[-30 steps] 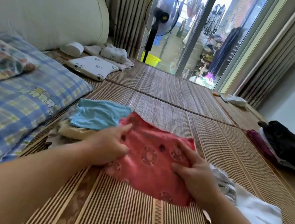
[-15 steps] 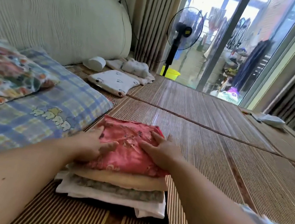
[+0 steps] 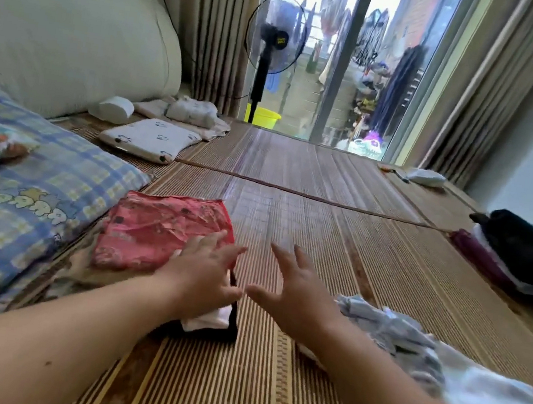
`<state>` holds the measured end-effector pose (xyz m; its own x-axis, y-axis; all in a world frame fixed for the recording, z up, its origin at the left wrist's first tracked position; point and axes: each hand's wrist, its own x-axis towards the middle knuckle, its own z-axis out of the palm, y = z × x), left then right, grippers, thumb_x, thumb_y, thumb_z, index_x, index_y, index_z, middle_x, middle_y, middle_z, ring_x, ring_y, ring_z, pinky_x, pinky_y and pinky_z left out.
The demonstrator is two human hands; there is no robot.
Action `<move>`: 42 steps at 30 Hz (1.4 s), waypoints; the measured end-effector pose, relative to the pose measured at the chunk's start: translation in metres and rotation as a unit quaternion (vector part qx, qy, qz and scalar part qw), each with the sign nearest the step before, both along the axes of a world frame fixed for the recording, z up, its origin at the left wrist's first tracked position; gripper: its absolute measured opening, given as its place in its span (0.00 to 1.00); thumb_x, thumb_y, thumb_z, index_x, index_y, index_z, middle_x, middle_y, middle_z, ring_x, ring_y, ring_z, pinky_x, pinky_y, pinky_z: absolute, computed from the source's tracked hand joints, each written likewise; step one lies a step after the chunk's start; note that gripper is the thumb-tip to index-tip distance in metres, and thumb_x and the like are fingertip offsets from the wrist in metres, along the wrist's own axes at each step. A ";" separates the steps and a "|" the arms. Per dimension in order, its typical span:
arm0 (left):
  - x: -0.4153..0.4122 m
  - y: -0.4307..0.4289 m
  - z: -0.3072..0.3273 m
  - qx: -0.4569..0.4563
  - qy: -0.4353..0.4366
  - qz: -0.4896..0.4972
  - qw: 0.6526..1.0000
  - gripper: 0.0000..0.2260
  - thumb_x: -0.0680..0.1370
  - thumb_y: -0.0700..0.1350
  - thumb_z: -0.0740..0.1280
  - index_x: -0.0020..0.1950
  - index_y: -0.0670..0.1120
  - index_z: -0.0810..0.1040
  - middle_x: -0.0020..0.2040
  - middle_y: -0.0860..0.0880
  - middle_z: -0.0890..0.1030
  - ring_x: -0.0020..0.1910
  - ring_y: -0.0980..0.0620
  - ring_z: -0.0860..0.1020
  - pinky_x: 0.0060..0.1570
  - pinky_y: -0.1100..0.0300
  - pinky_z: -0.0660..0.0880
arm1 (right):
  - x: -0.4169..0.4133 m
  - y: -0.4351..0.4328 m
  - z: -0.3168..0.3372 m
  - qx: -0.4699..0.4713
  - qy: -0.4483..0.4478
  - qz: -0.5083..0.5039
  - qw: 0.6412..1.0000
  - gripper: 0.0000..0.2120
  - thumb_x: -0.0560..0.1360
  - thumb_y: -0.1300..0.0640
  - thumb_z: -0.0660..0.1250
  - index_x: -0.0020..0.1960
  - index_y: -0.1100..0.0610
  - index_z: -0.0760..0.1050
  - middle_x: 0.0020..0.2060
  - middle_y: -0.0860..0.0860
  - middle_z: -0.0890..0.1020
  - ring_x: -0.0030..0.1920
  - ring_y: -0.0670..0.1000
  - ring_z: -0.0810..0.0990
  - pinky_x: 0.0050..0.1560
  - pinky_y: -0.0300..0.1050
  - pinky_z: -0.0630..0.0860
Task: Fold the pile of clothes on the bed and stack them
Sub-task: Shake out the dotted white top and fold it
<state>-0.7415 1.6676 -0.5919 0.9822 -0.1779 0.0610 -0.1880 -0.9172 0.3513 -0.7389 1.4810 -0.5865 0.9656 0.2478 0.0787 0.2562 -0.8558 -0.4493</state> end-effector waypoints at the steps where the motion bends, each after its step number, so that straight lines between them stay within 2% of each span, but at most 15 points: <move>1: -0.007 -0.020 -0.001 0.001 0.006 -0.023 1.000 0.35 0.73 0.63 0.66 0.76 0.63 0.54 0.79 0.51 0.51 0.77 0.47 0.48 0.73 0.39 0.54 | -0.016 -0.022 0.000 -0.014 -0.002 -0.009 1.000 0.41 0.71 0.34 0.65 0.77 0.40 0.49 0.78 0.50 0.46 0.77 0.55 0.52 0.73 0.57 0.58; 4: -0.031 -0.092 -0.005 0.002 0.043 -0.097 0.994 0.33 0.74 0.61 0.67 0.76 0.61 0.57 0.78 0.52 0.55 0.76 0.49 0.54 0.73 0.46 0.56 | -0.069 -0.100 -0.002 -0.027 0.009 -0.070 0.997 0.39 0.71 0.35 0.66 0.76 0.40 0.52 0.78 0.47 0.47 0.77 0.52 0.53 0.74 0.56 0.59; 7: -0.051 -0.155 -0.018 0.031 0.063 -0.152 0.986 0.33 0.73 0.60 0.67 0.75 0.60 0.58 0.77 0.54 0.58 0.75 0.50 0.58 0.72 0.46 0.60 | -0.104 -0.162 -0.010 -0.017 0.031 -0.153 0.988 0.37 0.71 0.38 0.67 0.76 0.42 0.55 0.78 0.48 0.49 0.76 0.51 0.55 0.73 0.55 0.60; 10: -0.061 -0.204 -0.035 0.080 0.074 -0.181 0.977 0.35 0.73 0.60 0.67 0.76 0.60 0.55 0.77 0.54 0.57 0.76 0.49 0.56 0.73 0.43 0.58 | -0.121 -0.204 -0.021 0.019 0.050 -0.220 0.974 0.36 0.73 0.43 0.68 0.76 0.44 0.57 0.77 0.51 0.54 0.76 0.51 0.55 0.73 0.52 0.59; 14: -0.051 -0.245 -0.051 0.119 0.074 -0.149 0.979 0.36 0.74 0.58 0.66 0.77 0.61 0.50 0.79 0.48 0.53 0.75 0.43 0.57 0.71 0.44 0.60 | -0.119 -0.236 -0.035 0.015 0.079 -0.214 0.973 0.34 0.73 0.46 0.67 0.75 0.46 0.59 0.73 0.49 0.64 0.74 0.49 0.61 0.72 0.50 0.62; 17: -0.031 -0.264 -0.054 0.029 0.115 -0.093 0.989 0.32 0.79 0.56 0.60 0.78 0.59 0.45 0.79 0.42 0.49 0.75 0.39 0.59 0.70 0.43 0.62 | -0.108 -0.242 -0.041 0.009 0.080 -0.235 0.969 0.30 0.73 0.44 0.65 0.73 0.44 0.63 0.69 0.48 0.72 0.70 0.51 0.68 0.68 0.54 0.67; 20: -0.012 -0.269 -0.056 -0.086 0.106 -0.050 0.989 0.28 0.78 0.57 0.63 0.74 0.50 0.57 0.70 0.42 0.69 0.66 0.41 0.72 0.63 0.45 0.70 | -0.099 -0.237 -0.044 -0.003 0.085 -0.249 0.965 0.25 0.75 0.41 0.62 0.70 0.41 0.64 0.66 0.47 0.75 0.67 0.53 0.71 0.65 0.57 0.66; 24: -0.005 -0.263 -0.055 0.075 0.110 -0.097 0.986 0.15 0.77 0.53 0.65 0.63 0.54 0.73 0.60 0.49 0.79 0.58 0.47 0.77 0.58 0.55 0.74 | -0.090 -0.223 -0.055 0.016 0.081 -0.217 0.973 0.30 0.74 0.40 0.64 0.74 0.44 0.61 0.70 0.49 0.71 0.70 0.53 0.68 0.70 0.55 0.64; 26: -0.007 -0.260 -0.043 -0.031 0.120 -0.115 0.986 0.08 0.77 0.50 0.66 0.55 0.54 0.77 0.52 0.51 0.81 0.51 0.50 0.79 0.52 0.56 0.77 | -0.088 -0.218 -0.057 0.018 0.079 -0.210 0.974 0.35 0.72 0.39 0.65 0.75 0.41 0.56 0.73 0.49 0.65 0.72 0.53 0.64 0.71 0.63 0.58; 28: -0.014 -0.249 -0.024 -0.221 0.160 -0.117 0.955 0.05 0.75 0.45 0.69 0.51 0.51 0.79 0.44 0.50 0.82 0.45 0.50 0.82 0.46 0.53 0.80 | -0.087 -0.214 -0.054 0.022 0.083 -0.215 0.973 0.35 0.71 0.37 0.64 0.75 0.37 0.53 0.74 0.47 0.62 0.73 0.53 0.61 0.69 0.69 0.52; 31: -0.029 -0.219 0.011 -0.372 0.237 -0.144 0.886 0.07 0.76 0.44 0.69 0.53 0.45 0.78 0.42 0.48 0.83 0.41 0.48 0.82 0.39 0.57 0.79 | -0.089 -0.211 -0.040 0.095 0.024 -0.212 0.972 0.20 0.73 0.42 0.63 0.65 0.38 0.70 0.64 0.47 0.72 0.66 0.53 0.70 0.68 0.65 0.60; 33: -0.039 -0.193 0.032 -0.415 0.237 -0.147 0.866 0.11 0.76 0.45 0.68 0.54 0.41 0.75 0.44 0.44 0.80 0.42 0.46 0.79 0.41 0.54 0.77 | -0.092 -0.205 -0.025 0.149 -0.014 -0.176 0.973 0.06 0.75 0.50 0.63 0.50 0.44 0.77 0.52 0.46 0.79 0.55 0.50 0.77 0.60 0.55 0.72; 37: -0.060 -0.139 0.065 -0.419 0.210 -0.122 0.875 0.14 0.76 0.47 0.67 0.57 0.41 0.74 0.45 0.42 0.81 0.40 0.47 0.80 0.39 0.55 0.77 | -0.106 -0.181 0.016 0.358 -0.031 -0.097 0.928 0.08 0.79 0.54 0.64 0.41 0.52 0.76 0.32 0.46 0.81 0.34 0.45 0.79 0.34 0.40 0.75; 40: -0.072 -0.091 0.077 -0.368 0.239 -0.118 0.891 0.21 0.69 0.47 0.76 0.59 0.47 0.74 0.46 0.42 0.84 0.40 0.45 0.83 0.37 0.56 0.79 | -0.113 -0.166 0.039 0.398 -0.055 -0.074 0.913 0.07 0.78 0.51 0.66 0.42 0.50 0.78 0.35 0.45 0.83 0.37 0.44 0.81 0.38 0.36 0.77; 42: -0.079 -0.061 0.076 -0.358 0.294 -0.109 0.880 0.25 0.66 0.42 0.75 0.61 0.51 0.74 0.51 0.40 0.83 0.44 0.39 0.83 0.41 0.51 0.80 | -0.114 -0.158 0.045 0.422 -0.017 -0.064 0.904 0.07 0.77 0.50 0.66 0.42 0.48 0.80 0.37 0.46 0.83 0.42 0.48 0.82 0.48 0.46 0.79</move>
<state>-0.8206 1.6068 -0.5155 0.8281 -0.4891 -0.2737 0.0753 -0.3868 0.9191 -0.8534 1.3233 -0.5413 0.9757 -0.0270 0.2175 0.2053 -0.2359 -0.9498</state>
